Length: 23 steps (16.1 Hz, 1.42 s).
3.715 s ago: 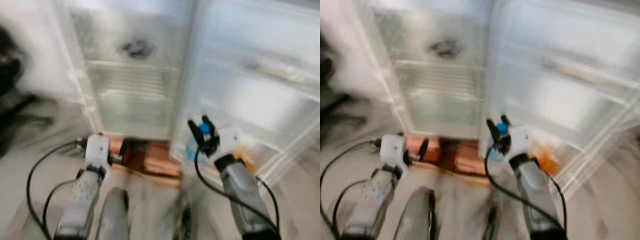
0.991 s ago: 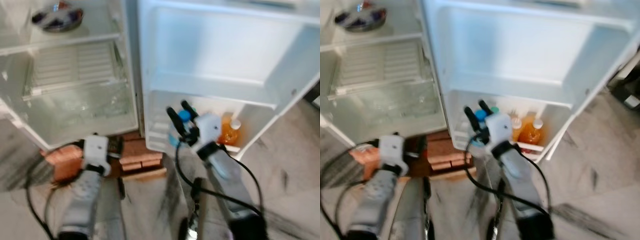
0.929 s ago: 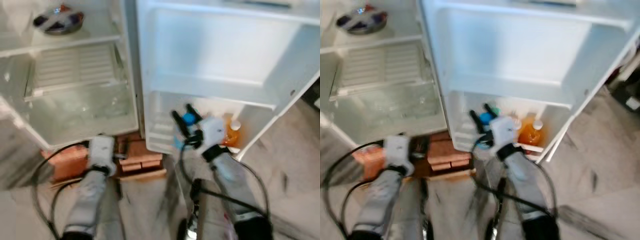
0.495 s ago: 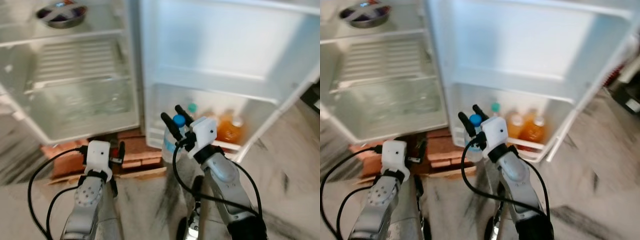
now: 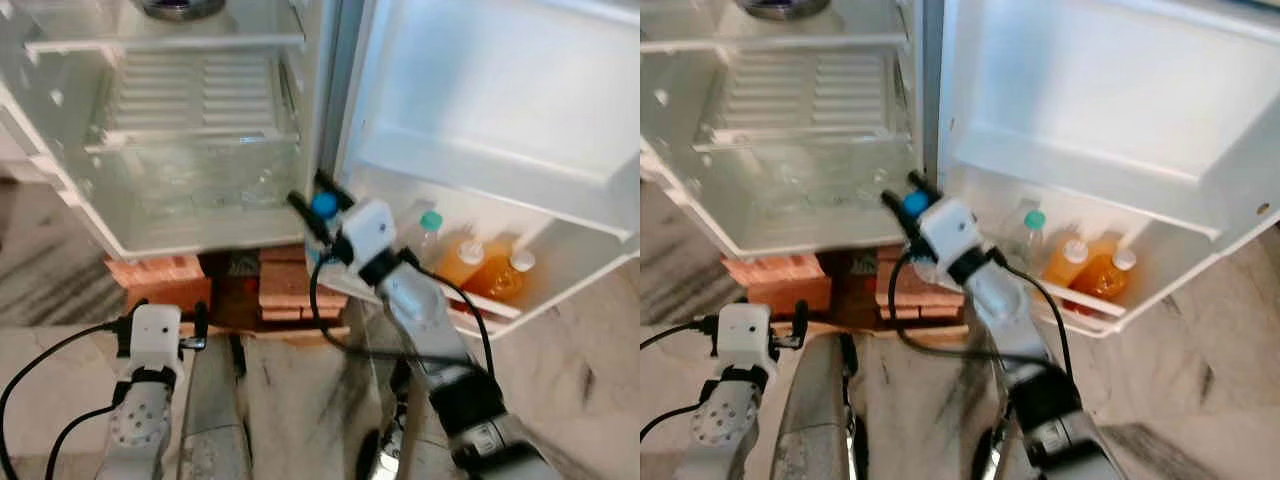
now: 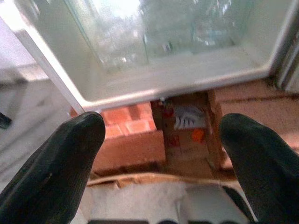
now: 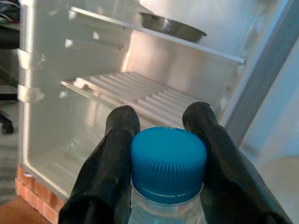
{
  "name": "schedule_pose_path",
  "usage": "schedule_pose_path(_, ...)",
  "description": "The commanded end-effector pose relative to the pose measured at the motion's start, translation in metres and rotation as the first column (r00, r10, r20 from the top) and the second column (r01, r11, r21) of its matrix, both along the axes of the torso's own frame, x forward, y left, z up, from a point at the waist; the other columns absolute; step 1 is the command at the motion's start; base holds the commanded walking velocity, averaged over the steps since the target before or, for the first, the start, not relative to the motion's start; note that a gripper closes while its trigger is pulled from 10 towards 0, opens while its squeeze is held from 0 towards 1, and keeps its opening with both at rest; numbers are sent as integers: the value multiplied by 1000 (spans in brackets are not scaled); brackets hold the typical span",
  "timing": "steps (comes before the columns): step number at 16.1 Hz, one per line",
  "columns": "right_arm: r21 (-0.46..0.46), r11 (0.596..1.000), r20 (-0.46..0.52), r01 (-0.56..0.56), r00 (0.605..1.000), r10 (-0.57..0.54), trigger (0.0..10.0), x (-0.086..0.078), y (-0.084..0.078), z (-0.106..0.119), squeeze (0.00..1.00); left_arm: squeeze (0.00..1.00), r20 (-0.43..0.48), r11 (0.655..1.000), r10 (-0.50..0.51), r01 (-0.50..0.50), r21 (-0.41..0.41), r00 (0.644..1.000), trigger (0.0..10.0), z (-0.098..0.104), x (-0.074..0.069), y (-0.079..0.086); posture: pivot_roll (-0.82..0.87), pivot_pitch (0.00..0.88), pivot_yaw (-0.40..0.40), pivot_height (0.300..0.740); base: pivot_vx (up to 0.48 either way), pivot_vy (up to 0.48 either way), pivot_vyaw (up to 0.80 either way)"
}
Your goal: Restocking fridge
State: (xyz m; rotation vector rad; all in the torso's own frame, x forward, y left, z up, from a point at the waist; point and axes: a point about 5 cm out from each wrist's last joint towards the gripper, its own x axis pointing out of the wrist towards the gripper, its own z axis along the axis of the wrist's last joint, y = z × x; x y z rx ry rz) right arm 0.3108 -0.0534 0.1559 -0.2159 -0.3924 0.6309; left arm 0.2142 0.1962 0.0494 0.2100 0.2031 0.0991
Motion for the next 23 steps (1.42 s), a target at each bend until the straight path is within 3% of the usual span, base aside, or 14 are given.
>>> schedule_pose_path(1, 5, 997, 53, 73, 996, -73, 10000, 10, -16, 10, 0, 0, 1, 1000, 0, 0, -7, 1000, 10000, 4, -2, 1, 205, 229, -79, 508, 0, 0, 0)
schedule_pose_path(7, -24, 990, 66, 140, 988, -138, 10000, 9, -42, -6, 0, 0, 1, 1000, -3, 3, 8, 1000, 10000, 8, -2, 4, 216, 225, -66, 508, 0, 0, 0)
schedule_pose_path(8, -7, 982, 72, 189, 980, -188, 10000, 9, -49, -6, 0, 0, 3, 1000, -7, 7, 14, 1000, 10000, 10, -1, 6, 215, 223, -56, 508, 0, 0, 0)
schedule_pose_path(12, 95, 963, 219, 251, 939, -266, 10000, 16, -47, 33, 0, 0, 7, 999, -25, 25, 37, 1000, 10000, 13, 2, 8, 230, 223, -37, 508, 0, 0, 0)
schedule_pose_path(14, 84, 964, 316, 251, 911, -265, 10000, 6, -42, 44, 0, 0, 8, 998, -30, 29, 50, 1000, 10000, 15, 1, 11, 242, 225, -30, 508, 0, 0, 0)
schedule_pose_path(19, 93, 922, 404, 376, 832, -380, 10000, -13, -56, 44, 0, 0, 7, 996, -52, 52, 75, 999, 10000, 19, 3, 15, 244, 228, 8, 508, 0, 0, 0)
schedule_pose_path(21, 82, 925, 414, 371, 831, -370, 10000, -18, -50, 40, 0, 0, 10, 993, -82, 80, 88, 997, 10000, 22, 7, 13, 243, 230, 27, 508, 0, 0, 0)
schedule_pose_path(23, 58, 923, 358, 381, 855, -375, 10000, -19, -47, 17, 0, 0, 9, 992, -94, 93, 91, 996, 10000, 22, 10, 13, 239, 233, 34, 508, 0, 0, 0)
